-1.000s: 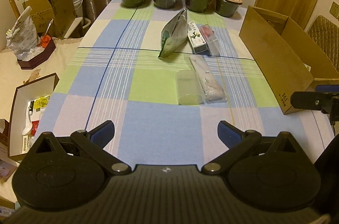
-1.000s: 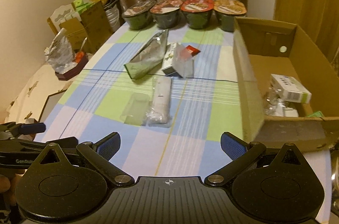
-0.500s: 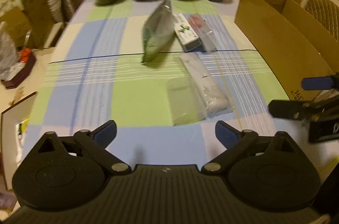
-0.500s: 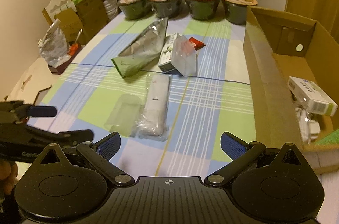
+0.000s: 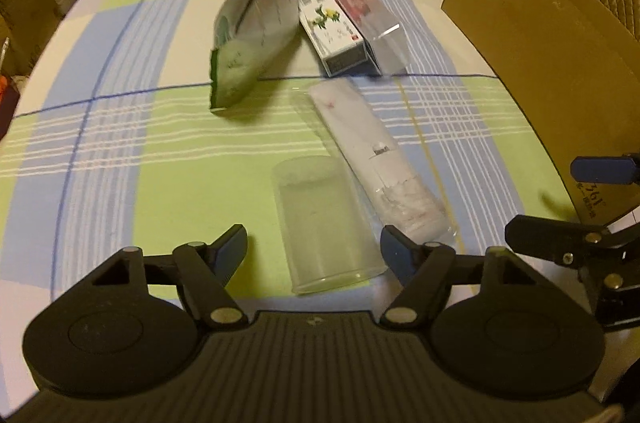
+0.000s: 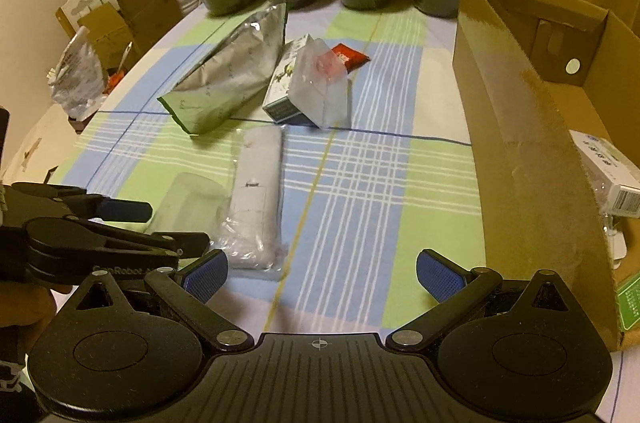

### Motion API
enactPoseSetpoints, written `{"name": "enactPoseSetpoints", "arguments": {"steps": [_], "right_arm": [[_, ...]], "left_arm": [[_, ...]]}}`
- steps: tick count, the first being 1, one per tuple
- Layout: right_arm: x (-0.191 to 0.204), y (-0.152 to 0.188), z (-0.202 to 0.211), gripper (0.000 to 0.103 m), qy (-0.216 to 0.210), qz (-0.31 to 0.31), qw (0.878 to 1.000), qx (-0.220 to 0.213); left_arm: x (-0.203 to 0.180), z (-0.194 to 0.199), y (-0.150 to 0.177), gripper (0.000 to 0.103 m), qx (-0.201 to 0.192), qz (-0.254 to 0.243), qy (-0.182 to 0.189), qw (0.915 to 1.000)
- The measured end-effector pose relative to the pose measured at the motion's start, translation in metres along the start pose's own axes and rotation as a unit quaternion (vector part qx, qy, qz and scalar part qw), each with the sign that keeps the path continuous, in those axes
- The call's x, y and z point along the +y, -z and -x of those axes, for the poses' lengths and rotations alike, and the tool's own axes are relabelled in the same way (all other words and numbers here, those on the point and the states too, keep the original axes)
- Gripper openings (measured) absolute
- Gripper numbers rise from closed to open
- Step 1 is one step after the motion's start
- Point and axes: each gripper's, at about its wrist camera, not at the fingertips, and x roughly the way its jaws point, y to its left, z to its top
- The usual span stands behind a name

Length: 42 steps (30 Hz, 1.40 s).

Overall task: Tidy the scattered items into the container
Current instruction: 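Grasp the clear plastic cup with the left tool while the right tool grasps the wrapped white stick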

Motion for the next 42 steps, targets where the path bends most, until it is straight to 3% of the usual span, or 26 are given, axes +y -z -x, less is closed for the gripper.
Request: {"name": "enactPoseSetpoints", "arguments": {"steps": [1, 3, 4, 14, 21, 24, 27, 29, 30, 31, 34, 42], "right_arm": [[0.0, -0.001, -0.002, 0.103, 0.001, 0.0, 1.0, 0.001], [0.002, -0.003, -0.006, 0.103, 0.001, 0.001, 1.0, 0.003], [0.003, -0.005, -0.008, 0.103, 0.001, 0.002, 1.0, 0.002], [0.028, -0.022, -0.042, 0.103, -0.038, 0.044, 0.998, 0.0], [0.043, -0.027, -0.071, 0.103, -0.039, 0.077, 0.996, 0.013], [0.047, -0.028, -0.083, 0.083, -0.034, 0.093, 0.995, 0.023], [0.05, -0.026, -0.09, 0.083, -0.022, 0.109, 0.993, 0.024], [0.054, -0.024, -0.091, 0.076, -0.015, 0.125, 0.992, 0.02], [0.056, -0.024, -0.09, 0.065, -0.016, 0.133, 0.991, 0.016], [0.057, -0.024, -0.088, 0.046, -0.019, 0.138, 0.99, 0.014], [0.055, -0.023, -0.085, 0.041, -0.02, 0.126, 0.992, 0.019], [0.04, -0.014, -0.055, 0.041, -0.03, 0.08, 0.996, 0.029]], "left_arm": [[0.0, -0.002, 0.0, 0.07, 0.003, -0.005, -0.003, 1.0], [0.0, -0.004, 0.002, 0.052, 0.007, -0.016, -0.016, 0.9997], [0.001, -0.004, 0.003, 0.049, 0.006, -0.021, -0.025, 0.9994], [0.033, 0.008, 0.017, 0.049, 0.0, -0.003, -0.048, 0.9988], [0.045, 0.012, 0.019, 0.058, -0.017, 0.009, -0.047, 0.9987], [0.049, 0.012, 0.019, 0.059, -0.024, 0.011, -0.048, 0.9985], [0.051, 0.011, 0.019, 0.059, -0.029, 0.011, -0.048, 0.9984], [0.052, 0.01, 0.019, 0.059, -0.028, 0.012, -0.047, 0.9984], [0.053, 0.009, 0.019, 0.059, -0.028, 0.012, -0.046, 0.9985], [0.053, 0.009, 0.019, 0.058, -0.027, 0.012, -0.046, 0.9985], [0.053, 0.008, 0.018, 0.048, -0.025, 0.008, -0.049, 0.9985], [0.05, 0.026, 0.027, 0.048, -0.03, 0.015, -0.037, 0.9988]]}}
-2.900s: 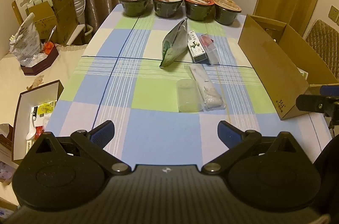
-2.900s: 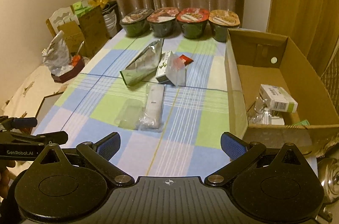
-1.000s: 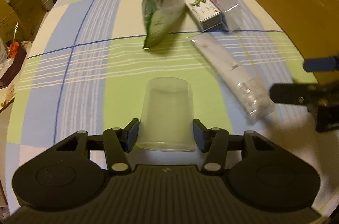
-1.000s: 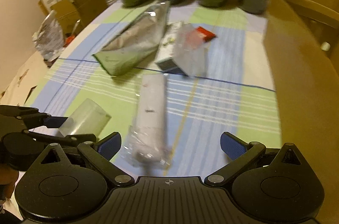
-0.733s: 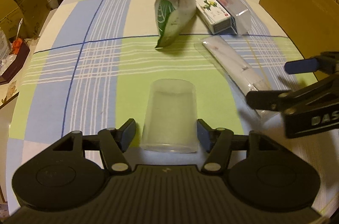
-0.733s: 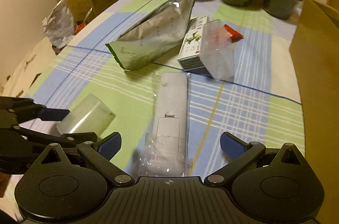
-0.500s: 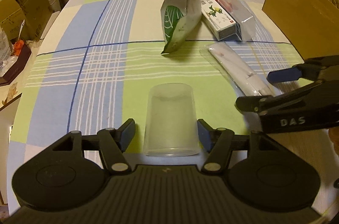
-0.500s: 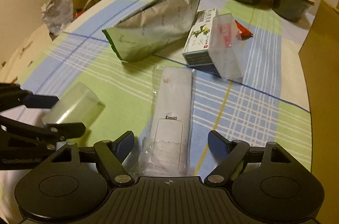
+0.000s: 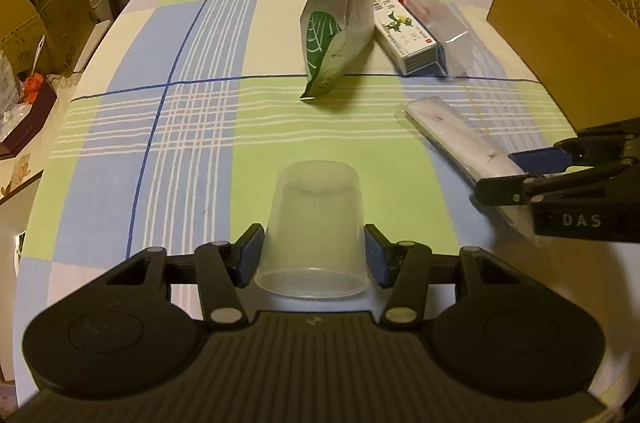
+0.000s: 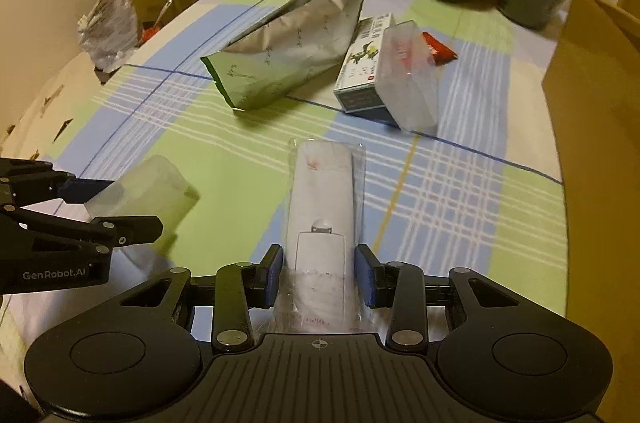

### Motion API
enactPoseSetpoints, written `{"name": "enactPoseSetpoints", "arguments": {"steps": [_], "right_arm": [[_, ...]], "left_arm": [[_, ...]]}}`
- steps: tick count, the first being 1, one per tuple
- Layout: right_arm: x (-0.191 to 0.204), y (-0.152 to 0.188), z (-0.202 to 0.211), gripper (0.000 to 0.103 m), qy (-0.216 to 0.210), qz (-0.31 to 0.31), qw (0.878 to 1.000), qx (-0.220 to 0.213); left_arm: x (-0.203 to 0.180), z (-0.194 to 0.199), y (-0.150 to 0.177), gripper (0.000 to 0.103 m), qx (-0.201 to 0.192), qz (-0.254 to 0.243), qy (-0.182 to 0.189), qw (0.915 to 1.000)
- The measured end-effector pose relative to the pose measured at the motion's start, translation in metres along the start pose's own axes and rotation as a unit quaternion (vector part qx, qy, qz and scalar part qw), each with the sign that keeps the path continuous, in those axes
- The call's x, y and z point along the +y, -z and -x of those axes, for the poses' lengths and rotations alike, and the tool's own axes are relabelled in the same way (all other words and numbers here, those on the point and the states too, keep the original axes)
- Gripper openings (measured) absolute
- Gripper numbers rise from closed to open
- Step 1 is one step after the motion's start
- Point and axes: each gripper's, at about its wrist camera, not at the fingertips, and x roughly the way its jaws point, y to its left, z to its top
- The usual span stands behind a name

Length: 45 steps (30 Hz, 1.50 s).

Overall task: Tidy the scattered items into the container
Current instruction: 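Grasp the clear plastic cup with the left tool while the right tool grasps the wrapped white stick, then carry the cup with the left tool while the right tool carries the wrapped stick to the cardboard box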

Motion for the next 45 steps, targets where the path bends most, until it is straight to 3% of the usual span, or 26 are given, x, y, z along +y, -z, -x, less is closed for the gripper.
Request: {"name": "enactPoseSetpoints", "arguments": {"steps": [6, 14, 15, 16, 18, 28, 29, 31, 38, 44, 45], "right_arm": [[0.002, 0.011, 0.014, 0.041, 0.002, -0.005, 1.0, 0.007], [0.004, 0.023, 0.002, 0.041, 0.021, 0.019, 0.999, 0.027], [0.005, 0.023, 0.001, 0.044, 0.023, 0.027, 0.999, 0.026], [0.007, 0.023, 0.0, 0.053, 0.022, 0.033, 0.999, 0.026], [0.009, 0.025, -0.003, 0.058, 0.024, 0.038, 0.999, 0.022], [0.009, 0.024, -0.006, 0.062, 0.032, 0.029, 0.999, 0.005], [0.009, 0.023, -0.006, 0.064, 0.029, 0.031, 0.999, 0.008], [0.011, 0.024, -0.013, 0.103, 0.022, 0.034, 0.999, 0.037], [0.011, 0.029, -0.013, 0.101, 0.031, 0.029, 0.999, 0.033], [0.009, 0.025, -0.01, 0.088, 0.031, 0.031, 0.999, 0.027], [0.01, 0.024, -0.009, 0.081, 0.029, 0.035, 0.999, 0.025]], "left_arm": [[-0.006, 0.018, 0.002, 0.048, -0.008, -0.004, 0.004, 1.0], [-0.011, 0.024, 0.002, 0.048, -0.009, -0.012, 0.008, 0.9999], [-0.011, 0.024, 0.002, 0.048, -0.009, -0.012, 0.008, 0.9999], [-0.01, 0.024, 0.002, 0.048, -0.01, -0.01, 0.009, 0.9999], [-0.01, 0.024, 0.002, 0.048, -0.011, -0.009, 0.01, 0.9999], [-0.006, 0.024, 0.004, 0.048, -0.012, 0.003, 0.015, 0.9998], [-0.005, 0.024, 0.004, 0.048, -0.013, 0.003, 0.015, 0.9998], [-0.005, 0.025, 0.005, 0.048, -0.014, 0.003, 0.015, 0.9998], [-0.005, 0.028, 0.005, 0.048, -0.017, 0.007, 0.015, 0.9997], [-0.006, 0.028, 0.005, 0.048, -0.017, 0.008, 0.015, 0.9997], [-0.006, 0.028, 0.005, 0.048, -0.017, 0.008, 0.014, 0.9997]]}}
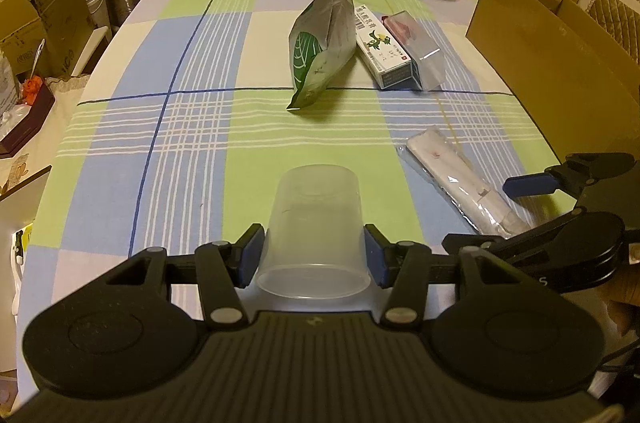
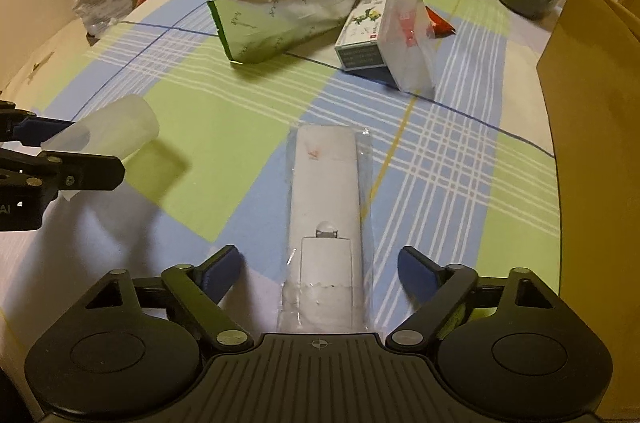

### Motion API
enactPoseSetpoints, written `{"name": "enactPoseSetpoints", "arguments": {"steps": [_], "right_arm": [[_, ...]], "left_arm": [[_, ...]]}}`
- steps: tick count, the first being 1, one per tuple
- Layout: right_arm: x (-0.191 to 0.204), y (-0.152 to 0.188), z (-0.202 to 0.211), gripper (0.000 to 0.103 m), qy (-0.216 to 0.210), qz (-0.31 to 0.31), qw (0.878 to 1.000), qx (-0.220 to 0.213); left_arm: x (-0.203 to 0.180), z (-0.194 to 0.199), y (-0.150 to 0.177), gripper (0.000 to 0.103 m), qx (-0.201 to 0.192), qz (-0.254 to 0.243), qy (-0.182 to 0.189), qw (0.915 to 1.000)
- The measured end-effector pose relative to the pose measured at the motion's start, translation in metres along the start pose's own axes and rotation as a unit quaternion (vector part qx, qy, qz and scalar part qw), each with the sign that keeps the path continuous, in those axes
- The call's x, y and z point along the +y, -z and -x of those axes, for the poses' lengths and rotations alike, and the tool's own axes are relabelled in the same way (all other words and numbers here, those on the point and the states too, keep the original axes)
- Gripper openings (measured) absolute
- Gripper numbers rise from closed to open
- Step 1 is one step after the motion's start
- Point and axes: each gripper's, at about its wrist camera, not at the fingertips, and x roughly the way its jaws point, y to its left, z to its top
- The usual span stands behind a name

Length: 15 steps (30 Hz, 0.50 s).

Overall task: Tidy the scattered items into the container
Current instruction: 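Carry the cup with the left tool while the right tool carries the wrapped stick to the cardboard box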

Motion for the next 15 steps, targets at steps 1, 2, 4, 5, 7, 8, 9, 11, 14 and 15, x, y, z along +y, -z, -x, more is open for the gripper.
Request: {"name": "enactPoseSetpoints", "arguments": {"steps": [1, 2, 4, 5, 7, 8, 9, 11, 14, 15], "right_arm": [[0.0012, -0.0012, 0.0016, 0.066, -0.002, 0.004, 1.0, -0.006], [0.0026, -0.0022, 0.0027, 0.06, -0.004, 0.008, 1.0, -0.01], [0.0039, -0.0031, 0.0022, 0.052, -0.005, 0.011, 1.0, -0.015], [0.0047, -0.0031, 0.0025, 0.047, -0.006, 0.012, 1.0, -0.018], [0.0048, -0.0035, 0.0028, 0.042, -0.009, 0.01, 1.0, -0.021], [0.0046, -0.0032, 0.0029, 0.041, -0.009, 0.008, 1.0, -0.022], [0.0045, -0.0033, 0.0028, 0.041, -0.01, 0.008, 1.0, -0.023], [0.0036, -0.003, 0.003, 0.041, -0.01, 0.002, 1.0, -0.024], [0.0037, -0.0016, 0.0059, 0.041, -0.01, 0.002, 1.0, -0.027], [0.004, -0.0015, 0.0078, 0.041, -0.009, 0.003, 0.999, -0.03]], "left_arm": [[0.0, -0.0001, 0.0, 0.048, 0.0, 0.0, 0.0, 1.0], [0.0, -0.0001, 0.0, 0.048, 0.0, 0.0, 0.0, 1.0], [0.0, -0.0002, -0.0001, 0.048, 0.0, 0.0, 0.0, 1.0], [-0.0001, -0.0002, -0.0001, 0.048, 0.0, 0.0, 0.0, 1.0], [0.0, -0.0002, -0.0001, 0.048, 0.0, 0.0, 0.0, 1.0], [-0.0001, -0.0002, 0.0, 0.048, 0.0, 0.0, 0.001, 1.0], [-0.0003, -0.0001, 0.0001, 0.048, 0.0, 0.0, 0.0, 1.0], [-0.0004, 0.0001, 0.0001, 0.048, -0.001, 0.0, 0.0, 1.0], [-0.0007, 0.001, -0.0003, 0.048, -0.002, 0.001, 0.001, 1.0], [-0.0013, 0.0015, -0.0006, 0.048, -0.003, 0.001, 0.001, 1.0]]}}
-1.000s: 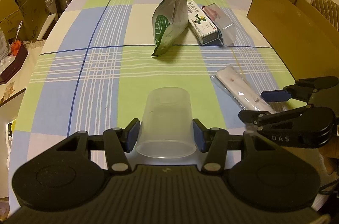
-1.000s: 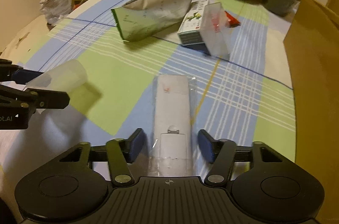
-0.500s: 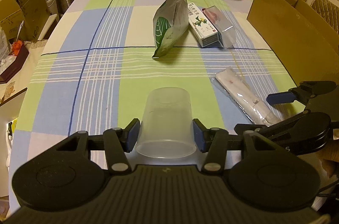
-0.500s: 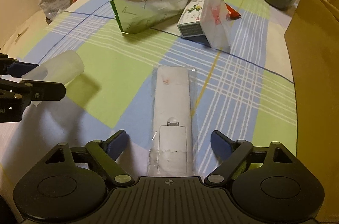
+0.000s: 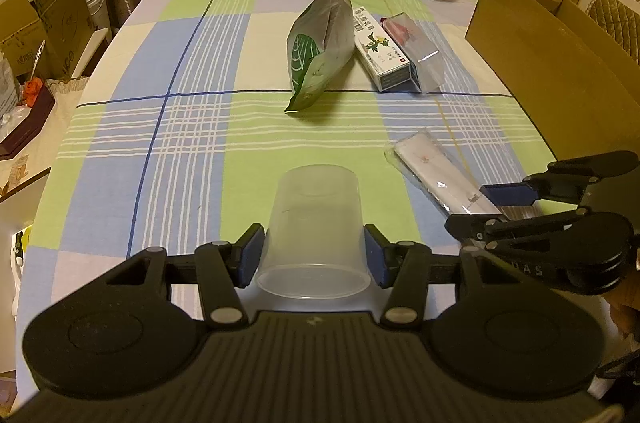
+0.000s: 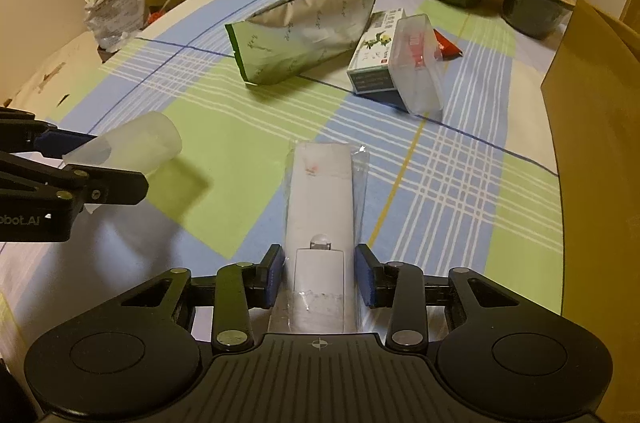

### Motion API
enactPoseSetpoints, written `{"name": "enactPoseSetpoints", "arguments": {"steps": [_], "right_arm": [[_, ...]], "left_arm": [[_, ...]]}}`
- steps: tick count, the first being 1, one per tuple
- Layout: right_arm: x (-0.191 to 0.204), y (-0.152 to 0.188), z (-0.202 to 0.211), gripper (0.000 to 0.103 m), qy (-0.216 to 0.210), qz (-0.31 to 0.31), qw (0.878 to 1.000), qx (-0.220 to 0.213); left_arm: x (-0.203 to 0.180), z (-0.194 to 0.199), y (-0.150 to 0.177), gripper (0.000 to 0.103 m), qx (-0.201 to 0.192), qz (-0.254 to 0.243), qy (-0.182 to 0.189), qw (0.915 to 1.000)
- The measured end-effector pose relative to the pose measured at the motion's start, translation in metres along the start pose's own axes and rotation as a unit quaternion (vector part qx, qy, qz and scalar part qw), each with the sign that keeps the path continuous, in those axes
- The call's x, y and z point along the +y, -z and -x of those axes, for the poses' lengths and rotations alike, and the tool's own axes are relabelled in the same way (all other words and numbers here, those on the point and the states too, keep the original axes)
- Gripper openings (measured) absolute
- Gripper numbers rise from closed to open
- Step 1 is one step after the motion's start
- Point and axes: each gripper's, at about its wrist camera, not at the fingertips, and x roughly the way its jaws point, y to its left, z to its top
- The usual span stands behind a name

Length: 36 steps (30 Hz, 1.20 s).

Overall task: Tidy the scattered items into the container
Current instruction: 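Carry the cup with the left tool while the right tool carries the wrapped stick to the cardboard box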

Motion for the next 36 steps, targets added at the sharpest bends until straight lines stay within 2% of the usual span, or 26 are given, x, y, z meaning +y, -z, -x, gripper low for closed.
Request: {"name": "enactPoseSetpoints", "arguments": {"steps": [9, 19, 27, 36], "right_arm": [[-0.002, 0.001, 0.034, 0.041, 0.009, -0.007, 0.999, -0.033], [-0.012, -0.004, 0.093, 0.04, 0.031, -0.029, 0.996, -0.076], [-0.037, -0.011, 0.152, 0.041, 0.06, -0.047, 0.99, -0.122], [-0.077, 0.001, 0.205, 0.041, 0.092, -0.079, 0.981, -0.151]], "left_arm": [[-0.009, 0.017, -0.003, 0.048, -0.01, -0.004, 0.006, 0.9999], [-0.032, 0.053, -0.01, 0.048, -0.033, -0.016, 0.015, 0.9992], [-0.072, 0.084, -0.034, 0.048, -0.068, -0.044, 0.032, 0.9962], [-0.127, 0.104, -0.05, 0.048, -0.083, -0.081, 0.058, 0.9916]]}}
